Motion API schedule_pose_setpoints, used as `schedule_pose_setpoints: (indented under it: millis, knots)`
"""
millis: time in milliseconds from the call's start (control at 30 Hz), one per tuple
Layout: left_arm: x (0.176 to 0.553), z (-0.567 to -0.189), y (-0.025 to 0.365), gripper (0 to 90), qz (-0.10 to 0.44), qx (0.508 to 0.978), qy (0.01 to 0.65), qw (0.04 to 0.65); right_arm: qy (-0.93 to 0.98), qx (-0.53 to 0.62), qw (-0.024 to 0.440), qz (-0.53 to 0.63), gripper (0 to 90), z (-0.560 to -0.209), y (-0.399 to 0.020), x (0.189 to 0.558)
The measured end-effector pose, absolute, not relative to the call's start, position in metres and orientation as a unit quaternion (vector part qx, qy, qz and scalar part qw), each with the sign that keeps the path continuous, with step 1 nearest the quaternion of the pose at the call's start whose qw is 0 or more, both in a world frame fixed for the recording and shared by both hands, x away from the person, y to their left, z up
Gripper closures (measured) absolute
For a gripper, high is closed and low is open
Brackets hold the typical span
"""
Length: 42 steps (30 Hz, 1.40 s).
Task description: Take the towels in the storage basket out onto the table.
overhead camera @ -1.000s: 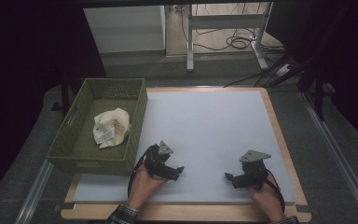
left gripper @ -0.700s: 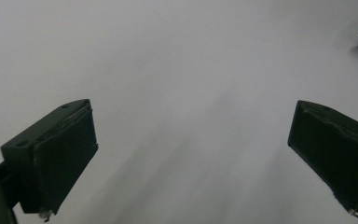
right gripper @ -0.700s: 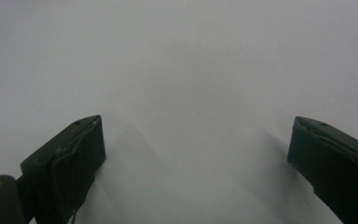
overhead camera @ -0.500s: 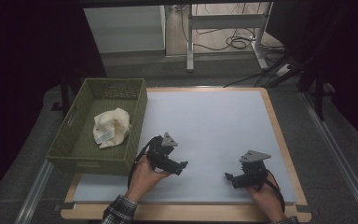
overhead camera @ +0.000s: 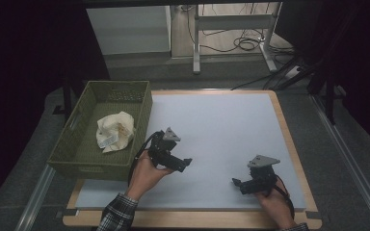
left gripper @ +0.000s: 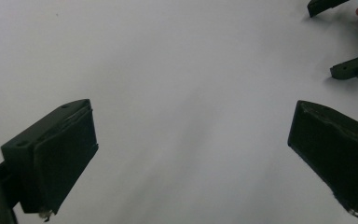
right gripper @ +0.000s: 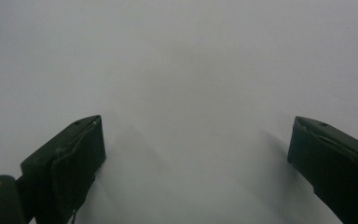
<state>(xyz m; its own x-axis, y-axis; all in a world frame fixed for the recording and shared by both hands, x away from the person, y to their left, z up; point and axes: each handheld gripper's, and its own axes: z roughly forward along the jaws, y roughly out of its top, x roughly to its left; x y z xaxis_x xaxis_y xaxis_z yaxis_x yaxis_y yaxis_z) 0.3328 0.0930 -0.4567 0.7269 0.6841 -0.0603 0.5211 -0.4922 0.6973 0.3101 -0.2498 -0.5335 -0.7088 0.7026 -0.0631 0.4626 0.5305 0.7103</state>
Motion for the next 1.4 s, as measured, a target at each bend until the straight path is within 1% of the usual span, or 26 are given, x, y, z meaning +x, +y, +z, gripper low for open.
schedule_pose_setpoints:
  millis: [333, 600, 800, 967, 1100, 1267, 1400]
  knots:
    - [0.344, -0.436, 0.109, 1.4, 0.115, 0.857, 0.366, 0.345, 0.858, 0.339, 0.174, 0.345, 4.2, -0.534, -0.25, 0.31]
    - [0.353, -0.422, 0.124, 1.5, 0.135, 0.859, 0.376, 0.321, 0.858, 0.338, 0.175, 0.345, 4.1, -0.534, -0.25, 0.31]
    - [0.361, -0.414, 0.14, 1.5, 0.145, 0.858, 0.386, 0.306, 0.858, 0.34, 0.174, 0.345, 4.2, -0.534, -0.25, 0.31]
    - [0.369, -0.408, 0.156, 1.5, 0.145, 0.85, 0.4, 0.312, 0.857, 0.339, 0.175, 0.346, 4.1, -0.534, -0.25, 0.31]
    - [0.373, -0.405, 0.166, 2.1, 0.163, 0.843, 0.413, 0.305, 0.857, 0.339, 0.175, 0.346, 4.2, -0.534, -0.25, 0.31]
    - [0.381, -0.402, 0.185, 2.1, 0.164, 0.83, 0.428, 0.317, 0.857, 0.339, 0.175, 0.346, 4.2, -0.534, -0.25, 0.31]
    - [0.389, -0.403, 0.201, 1.9, 0.169, 0.827, 0.441, 0.305, 0.857, 0.34, 0.174, 0.346, 4.1, -0.534, -0.25, 0.311]
